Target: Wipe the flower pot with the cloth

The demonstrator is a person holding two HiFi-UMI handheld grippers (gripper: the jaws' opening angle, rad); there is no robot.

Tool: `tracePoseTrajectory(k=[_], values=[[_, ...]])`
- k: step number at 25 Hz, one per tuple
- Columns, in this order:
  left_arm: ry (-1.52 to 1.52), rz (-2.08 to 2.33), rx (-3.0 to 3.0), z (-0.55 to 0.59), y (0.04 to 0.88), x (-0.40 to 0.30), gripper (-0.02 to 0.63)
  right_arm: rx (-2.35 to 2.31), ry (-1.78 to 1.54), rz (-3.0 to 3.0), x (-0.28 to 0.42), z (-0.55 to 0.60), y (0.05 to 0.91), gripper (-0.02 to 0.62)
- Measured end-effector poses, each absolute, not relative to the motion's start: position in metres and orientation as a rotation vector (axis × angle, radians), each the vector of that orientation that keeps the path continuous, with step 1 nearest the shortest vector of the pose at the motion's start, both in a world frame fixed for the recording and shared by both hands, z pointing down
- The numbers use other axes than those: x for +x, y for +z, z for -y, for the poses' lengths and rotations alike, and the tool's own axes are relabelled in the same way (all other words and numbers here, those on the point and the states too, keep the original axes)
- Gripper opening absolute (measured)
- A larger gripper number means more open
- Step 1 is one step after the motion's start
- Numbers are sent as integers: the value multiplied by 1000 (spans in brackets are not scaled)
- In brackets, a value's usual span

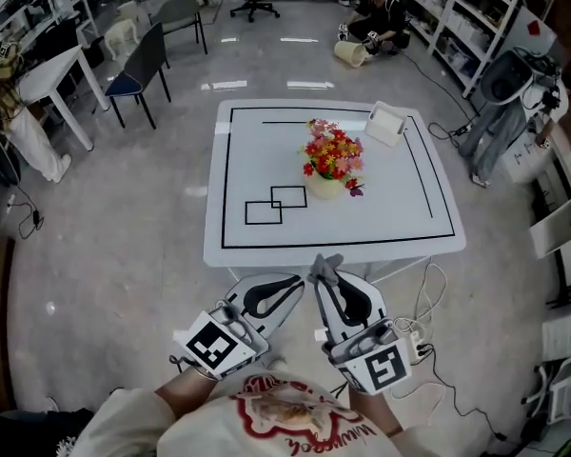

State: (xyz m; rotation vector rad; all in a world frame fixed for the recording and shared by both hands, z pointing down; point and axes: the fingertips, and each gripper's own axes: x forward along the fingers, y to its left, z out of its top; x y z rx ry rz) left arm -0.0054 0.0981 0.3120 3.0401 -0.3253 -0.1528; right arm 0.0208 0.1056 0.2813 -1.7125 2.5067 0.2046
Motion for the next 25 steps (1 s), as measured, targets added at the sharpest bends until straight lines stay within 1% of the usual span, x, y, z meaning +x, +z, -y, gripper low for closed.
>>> tracePoseTrajectory(k=[14,21,25], values=[[-192,537,3046,-158,288,-58,29,-1532,230,-2576,-31,-158,260,46],[-234,588,3058,-174,283,-100,29,-1510,247,-2618,-63,-182,260,46],[-239,612,3076,-191,281,-137,29,-1518,254,-2622,-90,-200,261,46]])
